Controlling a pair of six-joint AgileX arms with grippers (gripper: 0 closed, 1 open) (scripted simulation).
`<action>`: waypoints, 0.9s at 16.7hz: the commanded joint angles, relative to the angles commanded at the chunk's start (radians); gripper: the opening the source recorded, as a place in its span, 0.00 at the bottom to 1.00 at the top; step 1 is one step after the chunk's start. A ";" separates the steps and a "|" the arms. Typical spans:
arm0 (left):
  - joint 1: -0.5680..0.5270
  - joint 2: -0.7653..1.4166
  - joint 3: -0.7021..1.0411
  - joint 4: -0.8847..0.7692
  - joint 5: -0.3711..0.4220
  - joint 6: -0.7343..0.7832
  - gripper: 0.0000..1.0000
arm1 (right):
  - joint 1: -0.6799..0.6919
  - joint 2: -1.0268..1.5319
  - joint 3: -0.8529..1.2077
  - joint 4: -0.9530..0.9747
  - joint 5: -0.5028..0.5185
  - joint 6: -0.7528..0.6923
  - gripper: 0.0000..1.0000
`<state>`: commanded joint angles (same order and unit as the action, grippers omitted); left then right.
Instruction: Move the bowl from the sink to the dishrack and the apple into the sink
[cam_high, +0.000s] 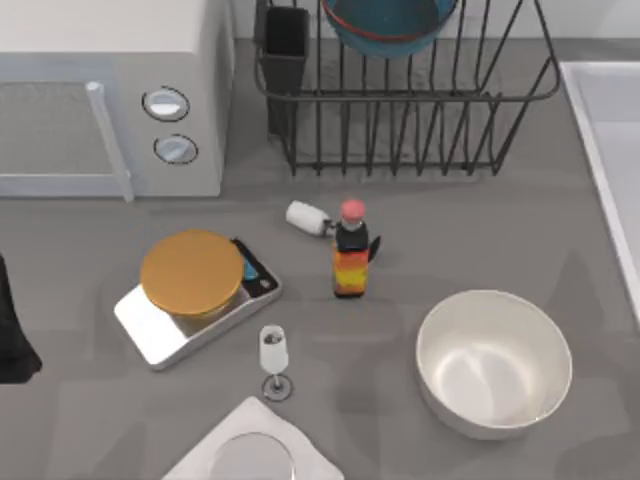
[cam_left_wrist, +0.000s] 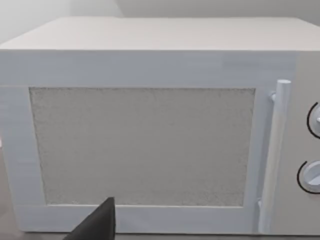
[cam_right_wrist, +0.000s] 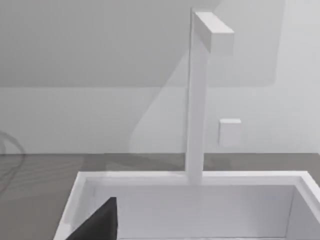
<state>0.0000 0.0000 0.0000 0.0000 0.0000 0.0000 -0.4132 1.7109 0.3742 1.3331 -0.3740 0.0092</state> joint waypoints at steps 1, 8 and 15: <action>0.000 0.000 0.000 0.000 0.000 0.000 1.00 | 0.023 -0.087 -0.014 -0.061 0.015 0.000 1.00; 0.000 0.000 0.000 0.000 0.000 0.000 1.00 | 0.194 -0.768 -0.151 -0.575 0.153 -0.003 1.00; 0.000 0.000 0.000 0.000 0.000 0.000 1.00 | 0.338 -1.428 -0.311 -1.110 0.305 -0.014 1.00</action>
<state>0.0000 0.0000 0.0000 0.0000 0.0000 0.0000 -0.0751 0.2830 0.0630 0.2229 -0.0693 -0.0049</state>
